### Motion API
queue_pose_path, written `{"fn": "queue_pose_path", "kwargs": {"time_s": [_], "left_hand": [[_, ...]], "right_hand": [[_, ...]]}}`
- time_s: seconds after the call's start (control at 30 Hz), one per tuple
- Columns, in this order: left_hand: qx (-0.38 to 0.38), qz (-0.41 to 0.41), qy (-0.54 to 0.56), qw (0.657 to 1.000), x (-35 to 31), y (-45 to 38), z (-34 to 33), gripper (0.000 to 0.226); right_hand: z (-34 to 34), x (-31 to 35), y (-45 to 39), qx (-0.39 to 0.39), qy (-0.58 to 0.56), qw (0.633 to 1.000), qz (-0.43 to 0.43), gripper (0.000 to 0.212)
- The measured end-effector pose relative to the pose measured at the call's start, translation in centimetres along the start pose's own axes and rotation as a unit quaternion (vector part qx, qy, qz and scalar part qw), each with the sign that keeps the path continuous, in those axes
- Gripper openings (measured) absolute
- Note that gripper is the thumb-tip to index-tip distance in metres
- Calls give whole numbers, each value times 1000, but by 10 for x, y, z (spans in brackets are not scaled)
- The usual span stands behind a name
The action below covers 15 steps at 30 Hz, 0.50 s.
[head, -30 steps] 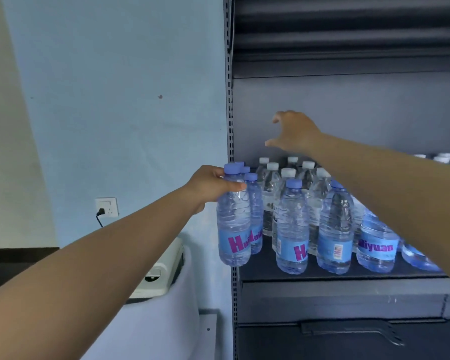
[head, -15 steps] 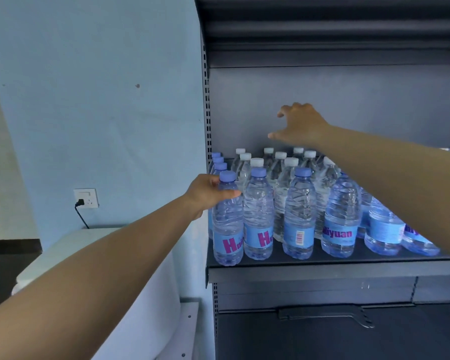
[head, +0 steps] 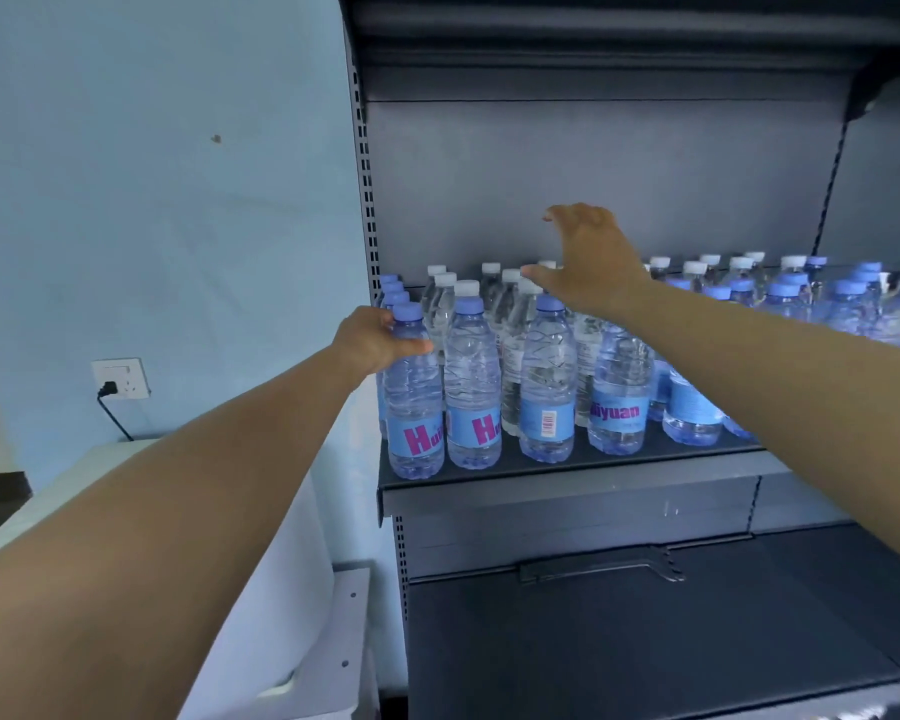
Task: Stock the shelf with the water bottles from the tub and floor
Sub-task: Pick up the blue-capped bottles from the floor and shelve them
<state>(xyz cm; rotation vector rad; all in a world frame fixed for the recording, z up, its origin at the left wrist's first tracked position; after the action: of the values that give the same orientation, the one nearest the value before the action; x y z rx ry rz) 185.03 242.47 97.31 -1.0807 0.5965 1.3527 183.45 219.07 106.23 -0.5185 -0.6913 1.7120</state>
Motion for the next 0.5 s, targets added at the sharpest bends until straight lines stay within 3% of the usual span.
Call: {"fn": "queue_pose_path", "kwargs": {"time_s": [0.17,0.27,0.4,0.5], "left_hand": [[-6,-18,-71,997,-3,28,2,76],[-31,-40,-109,993,16,59,9,80],[-41,-68,-205,976,75,110,13,86],[-13,-62,-276,959,131,148,9,87]], "right_hand": [[-10,10,54,-32,-18,999,2,72],[-28,27,100,-29,-29,999,20,72],[-62,56,170,-14,-84,995,44,67],[-99,78,223,39,-104,993,40,69]]}}
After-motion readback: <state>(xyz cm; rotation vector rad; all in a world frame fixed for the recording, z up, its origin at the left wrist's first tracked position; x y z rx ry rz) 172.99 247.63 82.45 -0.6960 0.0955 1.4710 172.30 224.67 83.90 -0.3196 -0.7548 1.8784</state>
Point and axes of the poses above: each hand's wrist, its own y-axis away from the middle knuckle, its own z-axis out of the back of the hand, x = y × z, the point moved 8 cm from there along -y, towards the middle knuckle, and after that the axes turned 10 degrees about y, right-handed, at the moved point
